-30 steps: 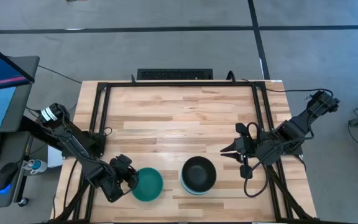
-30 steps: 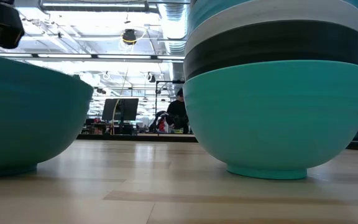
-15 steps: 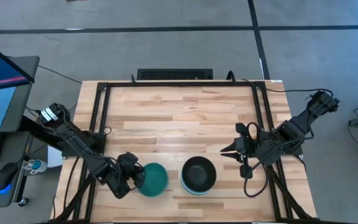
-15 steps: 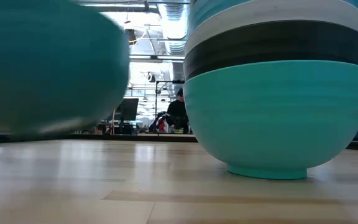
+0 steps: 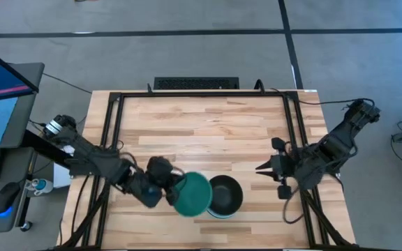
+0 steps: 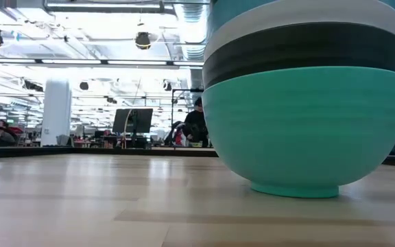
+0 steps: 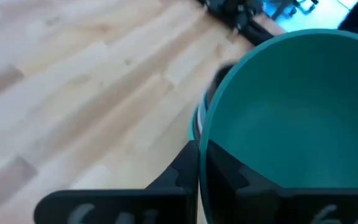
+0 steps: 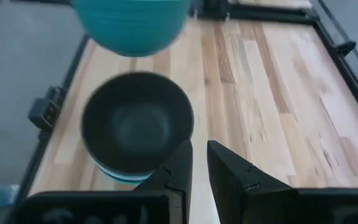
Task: Nest bowls inside each other
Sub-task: Stack the green bowl on the black bowl
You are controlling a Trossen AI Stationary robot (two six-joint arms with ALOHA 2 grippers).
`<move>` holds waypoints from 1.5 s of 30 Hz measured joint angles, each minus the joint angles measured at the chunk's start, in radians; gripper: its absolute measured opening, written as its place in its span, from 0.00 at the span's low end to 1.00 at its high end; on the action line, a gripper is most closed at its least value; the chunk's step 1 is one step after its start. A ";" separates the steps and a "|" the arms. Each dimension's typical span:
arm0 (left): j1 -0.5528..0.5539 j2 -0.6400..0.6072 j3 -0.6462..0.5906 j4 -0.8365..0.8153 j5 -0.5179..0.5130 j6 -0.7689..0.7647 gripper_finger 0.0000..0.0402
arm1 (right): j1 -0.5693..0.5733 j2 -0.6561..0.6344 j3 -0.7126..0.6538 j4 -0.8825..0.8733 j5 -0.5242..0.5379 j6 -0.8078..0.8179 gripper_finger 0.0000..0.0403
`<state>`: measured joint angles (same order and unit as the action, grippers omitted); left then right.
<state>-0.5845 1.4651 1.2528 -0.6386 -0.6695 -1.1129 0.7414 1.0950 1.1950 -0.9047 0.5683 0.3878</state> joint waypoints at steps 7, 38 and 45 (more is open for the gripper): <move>0.099 0.010 0.188 -0.047 0.035 0.183 0.00 | 0.128 -0.185 -0.187 0.046 0.053 0.136 0.18; 0.299 0.403 0.563 -0.146 0.359 0.247 0.00 | 0.489 -0.716 -0.514 0.030 0.241 0.267 0.12; 0.292 0.429 0.566 -0.136 0.388 0.196 0.00 | 0.487 -0.716 -0.514 0.006 0.241 0.268 0.12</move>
<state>-0.2928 1.8943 1.8191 -0.7743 -0.2817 -0.9169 1.2285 0.3792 0.6811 -0.8982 0.8093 0.6556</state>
